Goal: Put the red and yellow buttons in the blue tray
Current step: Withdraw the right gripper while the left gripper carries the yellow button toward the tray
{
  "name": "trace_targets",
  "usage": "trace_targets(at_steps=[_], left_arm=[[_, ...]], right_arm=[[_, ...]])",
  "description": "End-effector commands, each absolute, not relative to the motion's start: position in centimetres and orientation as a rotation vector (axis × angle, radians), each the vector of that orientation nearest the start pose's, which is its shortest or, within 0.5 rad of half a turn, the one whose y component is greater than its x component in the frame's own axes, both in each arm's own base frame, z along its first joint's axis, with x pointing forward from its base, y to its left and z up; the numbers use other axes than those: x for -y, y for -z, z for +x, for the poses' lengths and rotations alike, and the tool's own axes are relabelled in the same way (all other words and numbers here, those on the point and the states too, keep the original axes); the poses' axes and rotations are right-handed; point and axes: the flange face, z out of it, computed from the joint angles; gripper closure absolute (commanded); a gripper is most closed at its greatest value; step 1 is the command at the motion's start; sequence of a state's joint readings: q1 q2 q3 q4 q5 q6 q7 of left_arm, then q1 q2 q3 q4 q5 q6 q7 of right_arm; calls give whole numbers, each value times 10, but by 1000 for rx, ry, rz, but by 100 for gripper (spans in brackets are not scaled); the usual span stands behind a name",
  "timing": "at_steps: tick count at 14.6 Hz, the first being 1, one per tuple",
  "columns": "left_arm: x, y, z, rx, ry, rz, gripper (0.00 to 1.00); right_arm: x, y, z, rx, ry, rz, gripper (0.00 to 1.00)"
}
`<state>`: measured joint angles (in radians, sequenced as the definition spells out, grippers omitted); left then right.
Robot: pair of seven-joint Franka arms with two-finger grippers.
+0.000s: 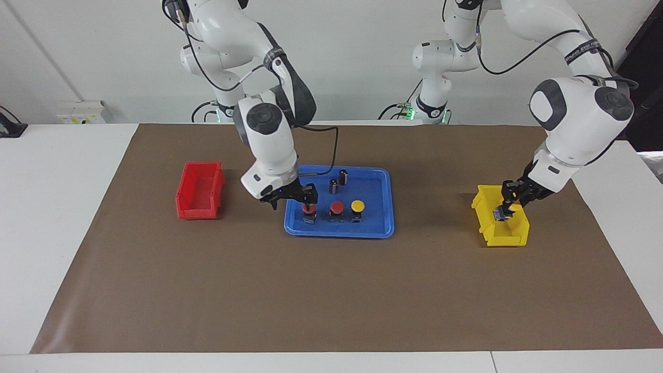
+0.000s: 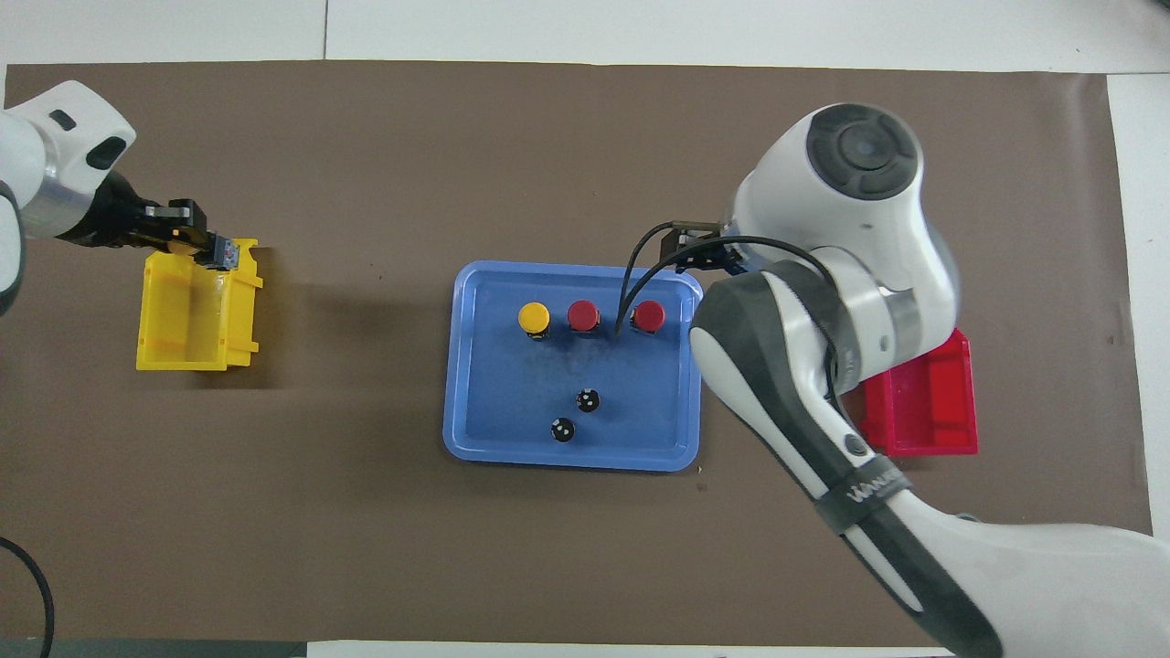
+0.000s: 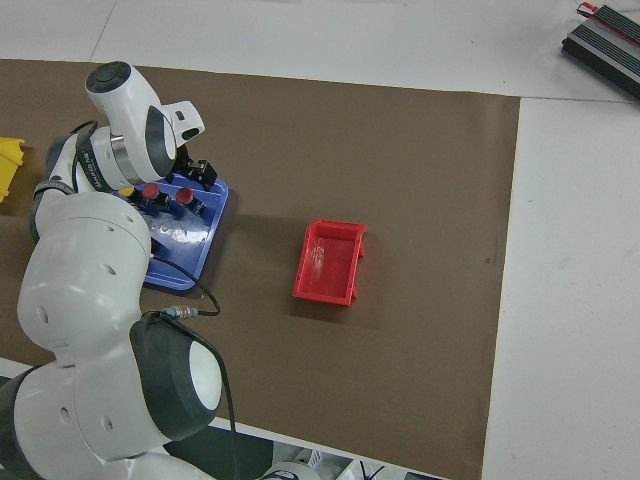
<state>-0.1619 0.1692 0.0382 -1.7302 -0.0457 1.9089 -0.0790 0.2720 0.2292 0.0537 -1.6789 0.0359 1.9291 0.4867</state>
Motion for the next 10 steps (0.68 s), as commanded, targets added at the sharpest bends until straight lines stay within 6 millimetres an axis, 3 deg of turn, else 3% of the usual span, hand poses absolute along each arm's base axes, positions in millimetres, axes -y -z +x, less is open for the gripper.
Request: trace_targets(at_steps=[1, 4, 6, 8, 10], left_arm=[[151, -465, 587, -3, -31, -3177, 89], [234, -451, 561, 111, 19, -3186, 89], [280, -443, 544, 151, 38, -3193, 89], [314, -432, 528, 167, 46, -3197, 89], [331, -417, 521, 155, 47, -3198, 89]], right_arm=[[-145, -536, 587, -331, 0, -3091, 0], [-80, -595, 564, -323, 28, -3095, 0], [-34, -622, 545, -307, 0, -3107, 0], [3, -634, 536, -287, -26, -3111, 0], [18, -635, 535, -291, -28, -3144, 0]])
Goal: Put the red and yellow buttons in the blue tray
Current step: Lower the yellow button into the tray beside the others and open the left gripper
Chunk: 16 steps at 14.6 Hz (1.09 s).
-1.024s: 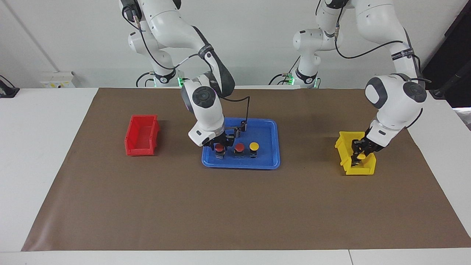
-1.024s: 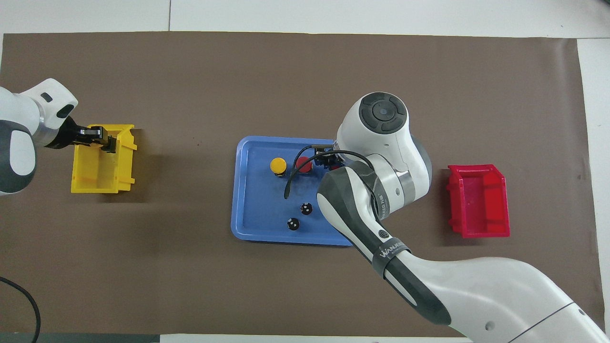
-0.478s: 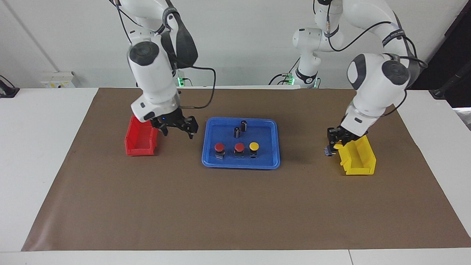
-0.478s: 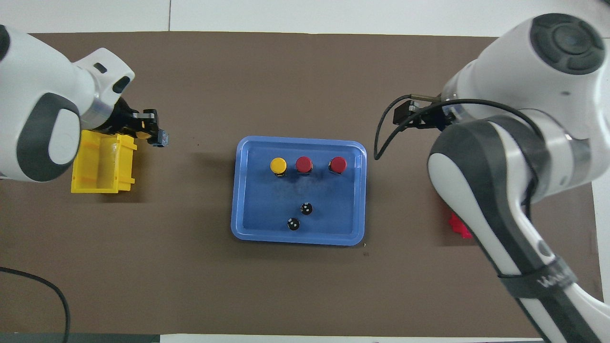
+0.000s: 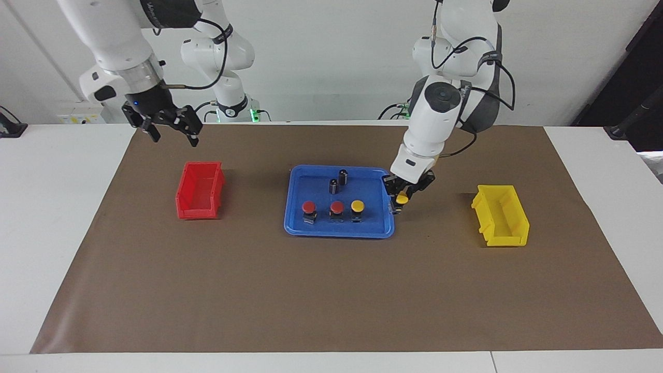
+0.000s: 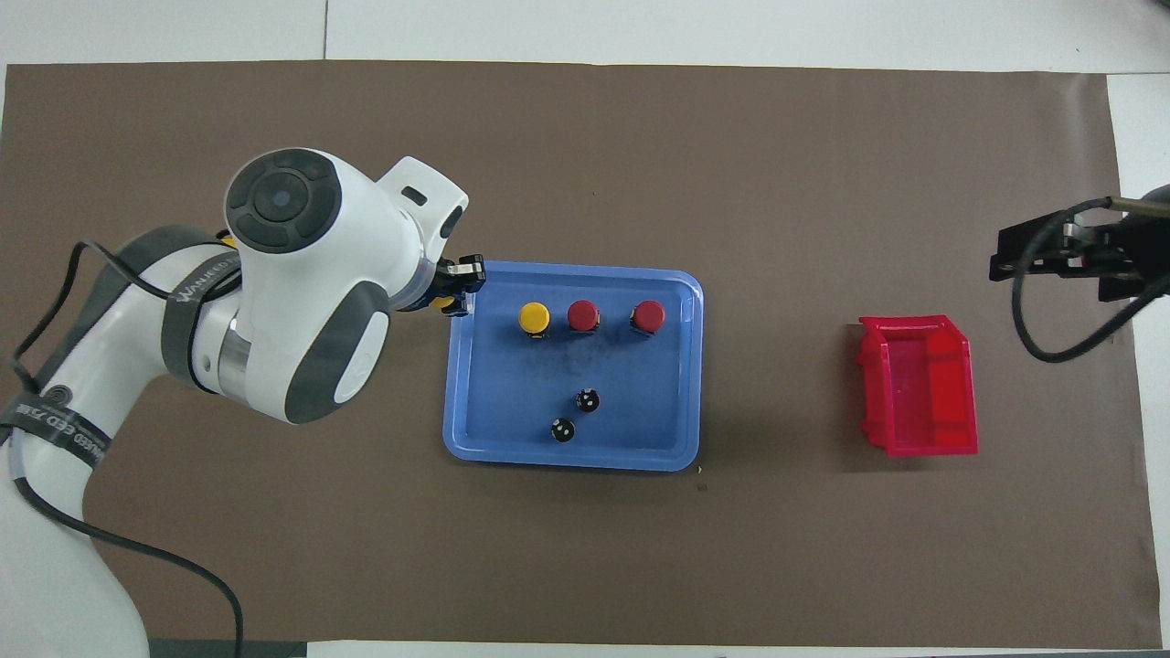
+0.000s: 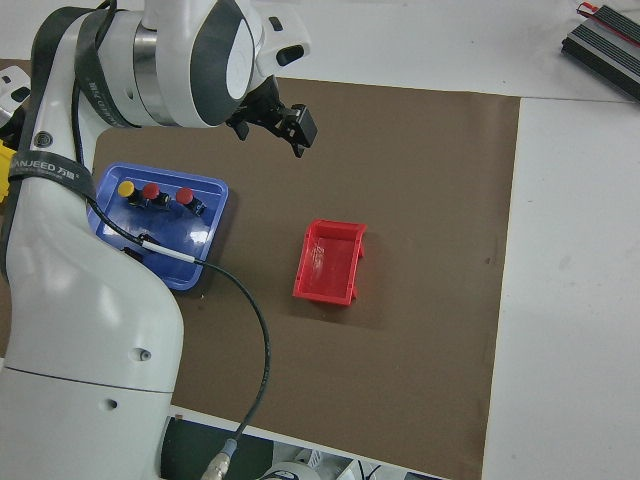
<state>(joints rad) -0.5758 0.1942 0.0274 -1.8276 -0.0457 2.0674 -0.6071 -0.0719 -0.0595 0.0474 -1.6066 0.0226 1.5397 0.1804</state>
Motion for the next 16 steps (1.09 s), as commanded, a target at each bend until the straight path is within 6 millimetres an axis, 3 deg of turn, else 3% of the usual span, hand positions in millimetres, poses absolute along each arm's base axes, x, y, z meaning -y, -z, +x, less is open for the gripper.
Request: trace_targets(at_steps=[1, 3, 5, 8, 9, 10, 12, 13, 16], left_arm=[[332, -410, 519, 152, 56, -3201, 89], [333, -394, 512, 141, 58, -3200, 89], [338, -373, 508, 129, 67, -3202, 89], [341, -362, 509, 124, 59, -3197, 86], [340, -363, 510, 127, 61, -3197, 78], [339, -363, 511, 129, 63, -3198, 60], [337, -365, 512, 130, 46, -3187, 15], [337, -369, 511, 127, 28, -3179, 2], [330, -411, 511, 88, -18, -3125, 0]], right_arm=[[21, -635, 535, -268, -34, -3171, 0], [27, -644, 535, -252, -42, -3171, 0], [59, -641, 539, -255, -86, -3161, 0], [84, -635, 530, -229, -125, -3155, 0], [84, -634, 529, -219, -129, -3153, 0], [81, -628, 533, -209, -142, -3155, 0], [92, -629, 534, -241, -135, -3154, 0], [94, -628, 533, -246, -137, -3153, 0], [89, -630, 531, -223, -134, -3150, 0]])
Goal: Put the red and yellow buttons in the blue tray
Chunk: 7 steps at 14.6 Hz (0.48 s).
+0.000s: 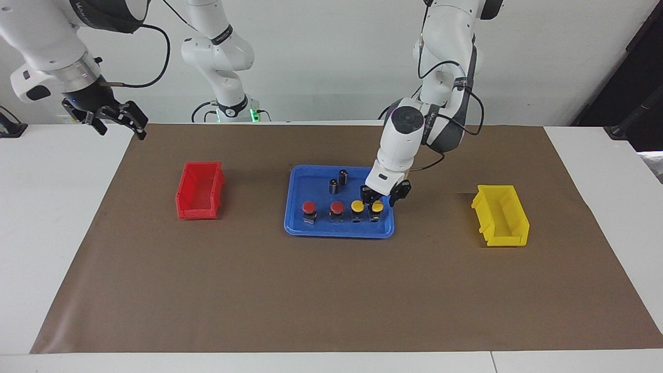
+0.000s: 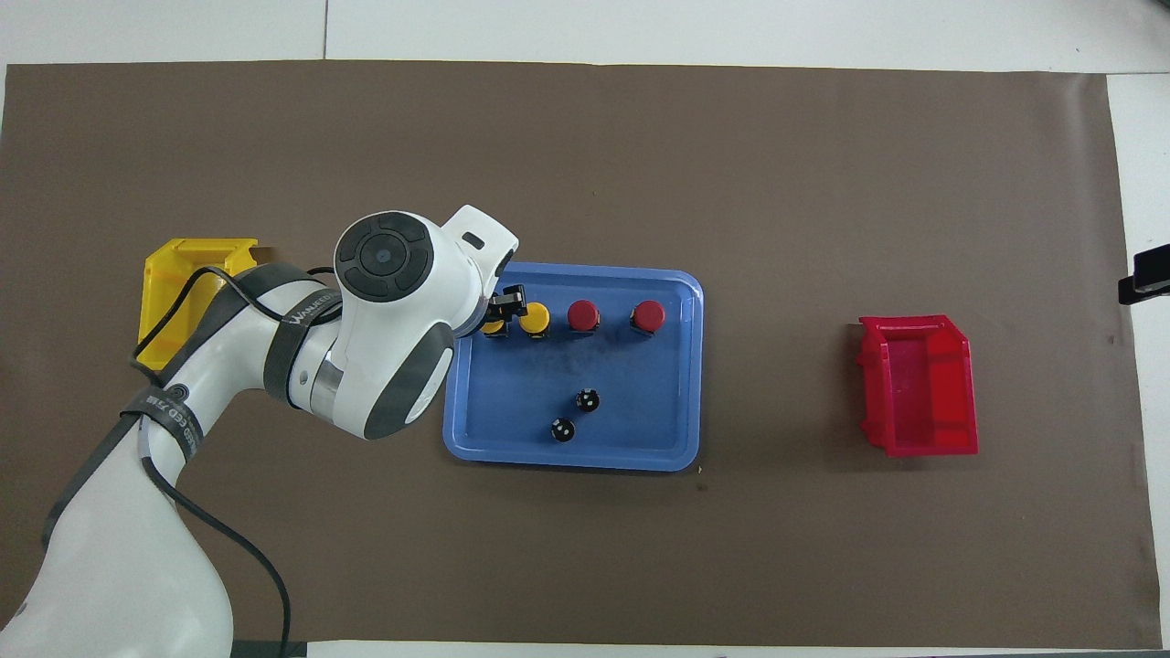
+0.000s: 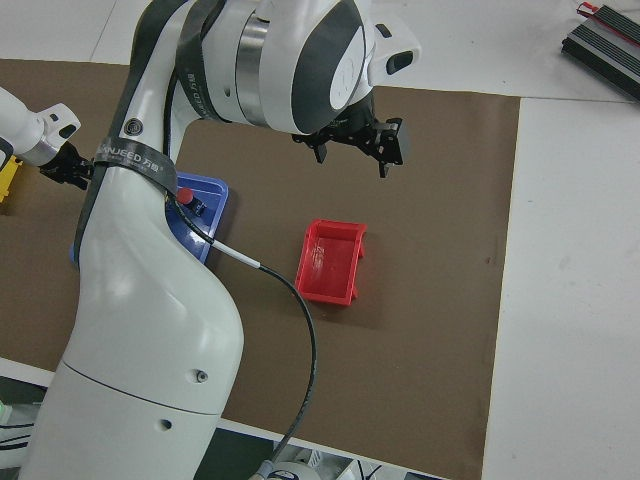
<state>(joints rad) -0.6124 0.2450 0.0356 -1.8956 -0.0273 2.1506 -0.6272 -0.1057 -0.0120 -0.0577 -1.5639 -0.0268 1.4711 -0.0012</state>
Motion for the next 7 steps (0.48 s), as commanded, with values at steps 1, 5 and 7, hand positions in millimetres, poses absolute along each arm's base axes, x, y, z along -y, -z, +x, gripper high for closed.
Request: trace_targets(at_steps=[1, 5, 7], left_arm=[[323, -432, 509, 92, -8, -3129, 0], [250, -497, 513, -16, -45, -3127, 0], [197, -531, 515, -57, -38, -3135, 0]], right_arm=[[87, -630, 530, -219, -144, -3151, 0], [92, -628, 527, -242, -151, -3146, 0], [88, -628, 528, -233, -148, -3148, 0]])
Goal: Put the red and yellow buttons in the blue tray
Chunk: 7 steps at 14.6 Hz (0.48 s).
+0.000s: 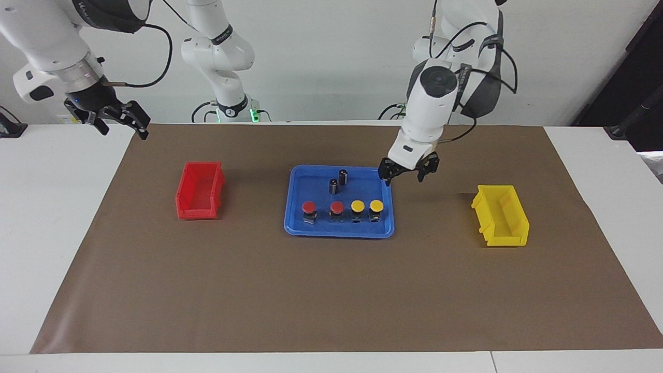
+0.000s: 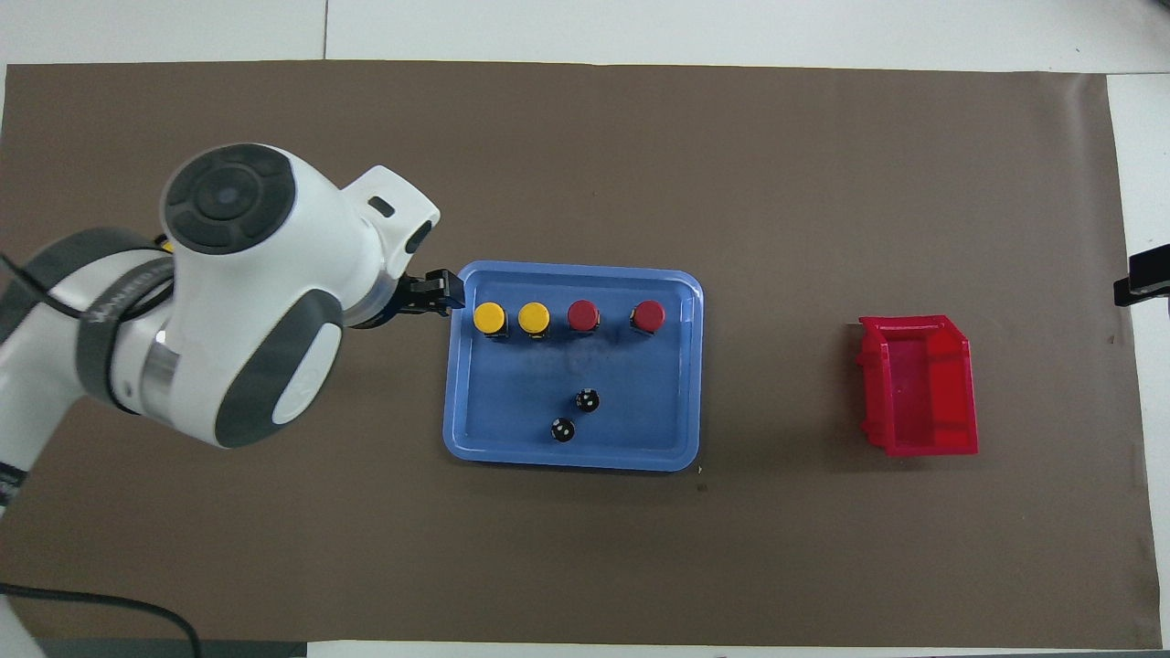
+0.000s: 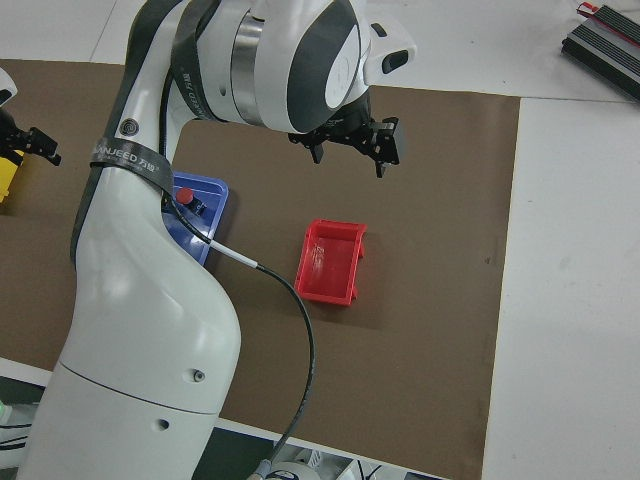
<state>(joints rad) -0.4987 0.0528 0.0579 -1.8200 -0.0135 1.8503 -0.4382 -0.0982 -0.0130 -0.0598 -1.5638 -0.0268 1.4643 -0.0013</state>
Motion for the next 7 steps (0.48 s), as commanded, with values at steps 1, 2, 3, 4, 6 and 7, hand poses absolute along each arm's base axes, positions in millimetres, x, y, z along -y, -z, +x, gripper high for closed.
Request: trace_targets(at_steps=[1, 2, 3, 4, 6, 7], left_arm=[[166, -548, 516, -69, -35, -3139, 0], [135, -563, 519, -91, -37, -3140, 0], [109, -575, 521, -147, -42, -3140, 0], [80, -588, 525, -185, -37, -3140, 0], [42, -600, 531, -188, -23, -3149, 0], [23, -603, 532, -142, -12, -3161, 0]], right_arm=[[86, -628, 528, -228, -151, -3149, 0], [87, -628, 528, -228, -151, -3149, 0], [88, -628, 527, -230, -153, -3147, 0], [87, -628, 528, -228, -151, -3149, 0], [86, -628, 527, -220, -155, -3156, 0], [87, -628, 526, -220, -158, -3160, 0]])
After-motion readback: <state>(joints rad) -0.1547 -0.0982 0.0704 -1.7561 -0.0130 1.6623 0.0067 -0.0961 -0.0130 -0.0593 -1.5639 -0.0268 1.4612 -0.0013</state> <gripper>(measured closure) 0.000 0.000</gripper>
